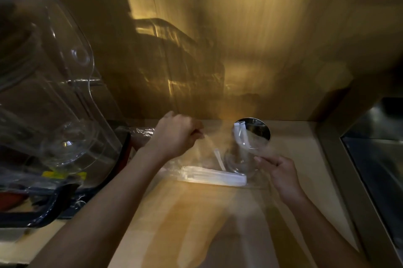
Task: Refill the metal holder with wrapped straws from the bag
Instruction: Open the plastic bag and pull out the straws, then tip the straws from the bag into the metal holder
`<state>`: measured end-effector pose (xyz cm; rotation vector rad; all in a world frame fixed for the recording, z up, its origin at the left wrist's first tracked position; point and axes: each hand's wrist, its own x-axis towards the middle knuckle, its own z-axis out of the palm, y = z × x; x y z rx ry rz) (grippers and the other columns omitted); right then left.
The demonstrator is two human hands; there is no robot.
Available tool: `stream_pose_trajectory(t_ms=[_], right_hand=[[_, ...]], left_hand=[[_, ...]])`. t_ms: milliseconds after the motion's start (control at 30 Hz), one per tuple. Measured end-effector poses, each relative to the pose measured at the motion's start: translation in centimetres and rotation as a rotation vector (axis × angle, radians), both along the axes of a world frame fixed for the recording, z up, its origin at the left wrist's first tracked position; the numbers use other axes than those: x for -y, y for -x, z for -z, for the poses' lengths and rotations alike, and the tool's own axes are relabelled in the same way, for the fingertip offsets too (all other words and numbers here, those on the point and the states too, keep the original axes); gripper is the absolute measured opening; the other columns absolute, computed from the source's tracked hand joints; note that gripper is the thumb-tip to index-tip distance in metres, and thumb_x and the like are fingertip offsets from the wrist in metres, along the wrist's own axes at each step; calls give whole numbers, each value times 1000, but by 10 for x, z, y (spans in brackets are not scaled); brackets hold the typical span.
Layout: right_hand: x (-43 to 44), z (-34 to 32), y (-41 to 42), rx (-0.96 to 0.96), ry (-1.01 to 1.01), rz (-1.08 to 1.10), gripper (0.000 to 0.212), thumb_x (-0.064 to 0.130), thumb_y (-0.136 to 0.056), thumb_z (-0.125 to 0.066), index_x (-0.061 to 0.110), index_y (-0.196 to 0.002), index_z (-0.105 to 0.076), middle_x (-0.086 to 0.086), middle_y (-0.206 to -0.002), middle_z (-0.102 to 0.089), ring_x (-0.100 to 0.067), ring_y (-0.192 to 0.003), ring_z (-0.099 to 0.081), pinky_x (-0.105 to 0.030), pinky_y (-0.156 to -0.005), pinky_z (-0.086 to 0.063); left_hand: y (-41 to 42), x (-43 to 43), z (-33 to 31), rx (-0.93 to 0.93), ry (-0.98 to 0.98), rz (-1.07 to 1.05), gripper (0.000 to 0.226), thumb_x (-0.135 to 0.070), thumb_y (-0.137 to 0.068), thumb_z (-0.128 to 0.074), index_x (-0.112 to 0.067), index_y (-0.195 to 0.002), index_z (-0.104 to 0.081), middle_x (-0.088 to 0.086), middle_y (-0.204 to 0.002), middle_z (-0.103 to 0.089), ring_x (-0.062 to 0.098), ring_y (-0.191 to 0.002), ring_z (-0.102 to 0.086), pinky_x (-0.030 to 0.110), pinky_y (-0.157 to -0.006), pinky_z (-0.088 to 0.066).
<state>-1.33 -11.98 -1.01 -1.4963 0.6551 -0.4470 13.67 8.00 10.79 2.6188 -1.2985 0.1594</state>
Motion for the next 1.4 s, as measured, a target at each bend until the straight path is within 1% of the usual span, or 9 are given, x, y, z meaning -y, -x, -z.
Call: stream_pose_trajectory(t_ms=[200, 300, 400, 533, 767, 967, 1100, 1267, 1400], right_hand=[[3, -7, 12, 30, 8, 20, 14, 1, -75, -69, 14, -77, -73, 16, -60, -71, 5, -58, -63, -7, -52, -46], [4, -9, 13, 30, 52, 24, 18, 0, -75, -69, 17, -74, -72, 8, -67, -71, -3, -62, -62, -8, -55, -46], [6, -6, 17, 20, 66, 21, 19, 1, -77, -68, 19, -72, -72, -1, -74, -69, -11, -68, -59, -16, -62, -46], [10, -1, 26, -10, 44, 63, 11, 6, -77, -69, 16, -75, -73, -8, -79, -70, -18, -73, -62, -31, -70, -47], [22, -19, 38, 108, 17, 202, 18, 4, -75, -70, 22, -71, -69, 18, -62, -71, 7, -59, -62, -6, -54, -46], [41, -68, 56, 186, 129, 319, 1, 32, -69, -72, 32, -70, -71, 14, -68, -70, 0, -65, -63, -28, -68, -46], [56, -97, 78, 287, 173, 375, 13, 36, -69, -72, 25, -77, -72, 5, -69, -70, -19, -77, -62, -37, -74, -50], [74, -126, 103, 349, 295, 455, 4, 27, -76, -70, 29, -74, -72, 15, -66, -70, 4, -65, -62, -9, -59, -49], [87, -141, 122, 357, 347, 503, 11, 40, -71, -70, 30, -77, -73, 14, -68, -71, 1, -66, -61, -11, -61, -49]], left_hand=[[1, 9, 0, 5, 71, -38, 16, -28, -86, -57, -18, -93, -68, 2, -98, -69, 24, -97, -61, 38, -87, -41], [-1, 13, 2, -118, -35, -13, 14, -28, -84, -60, -22, -96, -66, 2, -101, -71, 23, -97, -64, 37, -86, -43], [-6, 13, 9, -172, -157, -28, 28, -38, -82, -63, -26, -107, -60, -3, -110, -70, 19, -107, -61, 40, -95, -41], [-13, 5, 15, -208, -173, -78, 18, -34, -87, -57, -24, -99, -66, 1, -104, -72, 23, -102, -63, 41, -92, -44], [-12, 18, -26, -235, 86, -11, 13, -32, -80, -67, -23, -89, -72, 0, -97, -75, 23, -96, -66, 38, -81, -52], [-8, 48, -75, -220, 143, 142, 12, -28, -82, -66, -22, -89, -72, -3, -92, -74, 17, -87, -65, 36, -77, -51], [-2, 74, -105, -233, 204, 257, 8, -22, -80, -68, -17, -85, -71, 2, -85, -74, 17, -80, -66, 38, -77, -53], [7, 108, -132, -213, 266, 358, 11, -27, -80, -68, -16, -82, -71, 0, -77, -71, 14, -76, -64, 39, -76, -53], [14, 133, -144, -216, 279, 436, 9, -27, -80, -69, -18, -83, -71, 1, -79, -72, 17, -80, -65, 44, -78, -53]])
